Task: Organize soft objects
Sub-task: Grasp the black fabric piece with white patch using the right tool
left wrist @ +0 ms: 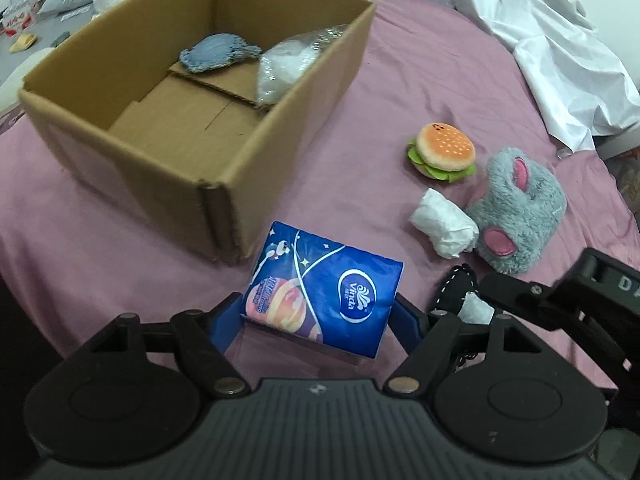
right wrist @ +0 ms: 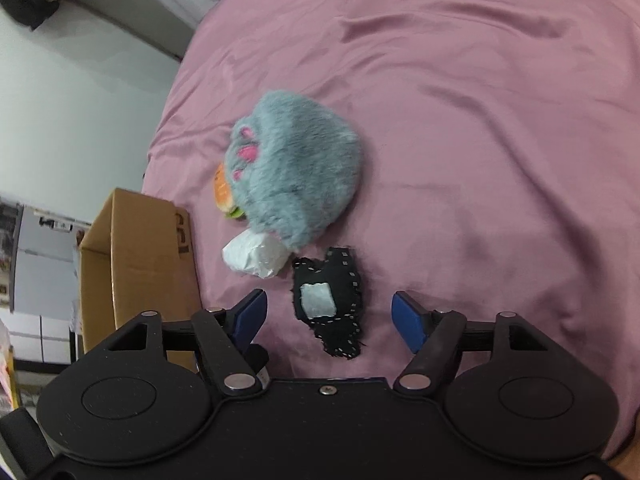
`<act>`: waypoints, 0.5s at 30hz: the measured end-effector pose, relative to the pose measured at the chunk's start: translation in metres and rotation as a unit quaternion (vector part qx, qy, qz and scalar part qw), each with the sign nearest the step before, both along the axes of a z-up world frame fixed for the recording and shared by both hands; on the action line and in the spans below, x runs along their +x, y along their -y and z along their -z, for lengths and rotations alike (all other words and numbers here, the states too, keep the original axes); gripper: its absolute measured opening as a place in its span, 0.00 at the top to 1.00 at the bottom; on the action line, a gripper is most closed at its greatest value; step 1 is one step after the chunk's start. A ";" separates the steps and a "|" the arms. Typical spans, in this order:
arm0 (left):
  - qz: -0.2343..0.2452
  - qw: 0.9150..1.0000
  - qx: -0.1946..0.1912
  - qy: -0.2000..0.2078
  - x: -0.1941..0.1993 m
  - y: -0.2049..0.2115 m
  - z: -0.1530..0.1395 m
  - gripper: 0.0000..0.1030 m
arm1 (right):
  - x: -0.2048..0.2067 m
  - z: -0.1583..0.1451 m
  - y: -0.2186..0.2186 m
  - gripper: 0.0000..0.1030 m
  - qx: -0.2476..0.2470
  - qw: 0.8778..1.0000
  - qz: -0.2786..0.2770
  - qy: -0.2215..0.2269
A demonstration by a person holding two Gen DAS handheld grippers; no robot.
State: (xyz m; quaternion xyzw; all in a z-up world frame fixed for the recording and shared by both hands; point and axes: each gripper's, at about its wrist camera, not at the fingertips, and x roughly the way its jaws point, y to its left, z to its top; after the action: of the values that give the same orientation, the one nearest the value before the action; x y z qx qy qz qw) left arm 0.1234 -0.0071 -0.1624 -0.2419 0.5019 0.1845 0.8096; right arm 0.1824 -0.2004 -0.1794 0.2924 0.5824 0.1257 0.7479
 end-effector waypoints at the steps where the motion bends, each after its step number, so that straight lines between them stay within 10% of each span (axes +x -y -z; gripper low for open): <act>1: -0.002 1.000 -0.003 -0.001 -0.002 -0.002 -0.001 0.26 | 0.000 0.000 -0.004 0.33 -0.004 1.000 -0.006 0.005; 7: -0.013 1.000 -0.017 -0.004 -0.011 -0.009 -0.004 0.26 | 0.002 0.005 -0.022 0.34 -0.042 0.998 -0.035 0.028; 11: -0.013 1.000 -0.023 -0.004 -0.016 -0.011 -0.009 0.26 | -0.001 0.003 -0.038 0.70 -0.079 0.994 -0.058 0.045; 15: -0.012 1.000 -0.027 -0.004 -0.022 -0.011 -0.013 0.26 | -0.010 -0.002 -0.037 0.72 -0.075 0.994 -0.071 0.042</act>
State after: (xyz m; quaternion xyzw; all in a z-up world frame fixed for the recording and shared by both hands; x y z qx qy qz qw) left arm 0.1014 0.0040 -0.1490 -0.2686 0.5073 0.1815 0.7985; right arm 0.1722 -0.1630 -0.1773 0.1879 0.5779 0.1464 0.7806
